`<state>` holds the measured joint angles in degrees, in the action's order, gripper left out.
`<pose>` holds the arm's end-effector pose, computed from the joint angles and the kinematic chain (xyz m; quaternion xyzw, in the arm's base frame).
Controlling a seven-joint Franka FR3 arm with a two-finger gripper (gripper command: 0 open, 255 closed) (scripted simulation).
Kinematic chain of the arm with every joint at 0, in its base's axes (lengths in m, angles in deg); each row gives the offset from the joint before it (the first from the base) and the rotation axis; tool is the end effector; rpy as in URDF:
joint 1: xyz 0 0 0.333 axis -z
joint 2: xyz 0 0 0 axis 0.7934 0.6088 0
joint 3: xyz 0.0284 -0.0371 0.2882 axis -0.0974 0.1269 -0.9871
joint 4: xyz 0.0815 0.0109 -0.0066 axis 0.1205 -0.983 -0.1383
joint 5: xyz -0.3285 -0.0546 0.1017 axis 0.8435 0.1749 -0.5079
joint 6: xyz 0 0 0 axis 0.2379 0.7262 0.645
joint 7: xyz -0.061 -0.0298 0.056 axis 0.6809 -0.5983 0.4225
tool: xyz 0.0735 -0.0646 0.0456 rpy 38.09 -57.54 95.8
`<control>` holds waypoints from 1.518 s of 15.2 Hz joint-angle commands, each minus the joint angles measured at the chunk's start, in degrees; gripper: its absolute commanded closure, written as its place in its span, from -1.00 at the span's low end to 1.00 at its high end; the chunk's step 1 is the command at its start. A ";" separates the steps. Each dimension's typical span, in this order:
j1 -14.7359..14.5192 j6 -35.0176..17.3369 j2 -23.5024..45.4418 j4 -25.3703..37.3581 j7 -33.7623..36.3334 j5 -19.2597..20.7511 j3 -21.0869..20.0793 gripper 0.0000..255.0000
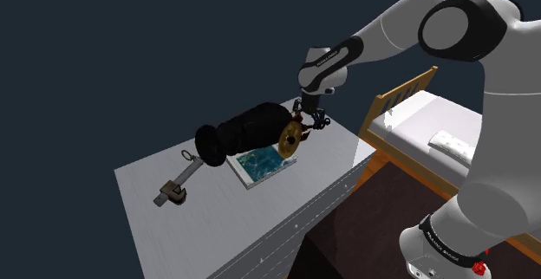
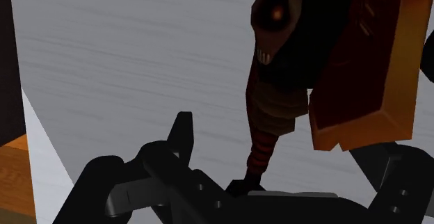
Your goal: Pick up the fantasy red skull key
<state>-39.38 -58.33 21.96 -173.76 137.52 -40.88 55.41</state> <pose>0.5647 -0.0877 0.2109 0.7577 -0.6486 -0.0715 0.0080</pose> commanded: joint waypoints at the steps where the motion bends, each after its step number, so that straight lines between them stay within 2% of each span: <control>1: -0.05 -0.96 1.71 0.02 -0.06 0.02 0.02 -1.00; 5: -0.12 -2.29 3.30 0.28 -0.10 0.08 0.09 -1.00; 6: -0.16 -2.30 3.63 0.61 -0.05 0.10 0.09 1.00; 15: -0.12 -2.30 3.29 0.27 -0.10 0.08 0.08 1.00; 23: 0.07 1.95 -1.50 -0.27 0.00 -0.12 -0.11 1.00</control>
<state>-39.32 -56.92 21.20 -173.87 137.39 -40.98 55.28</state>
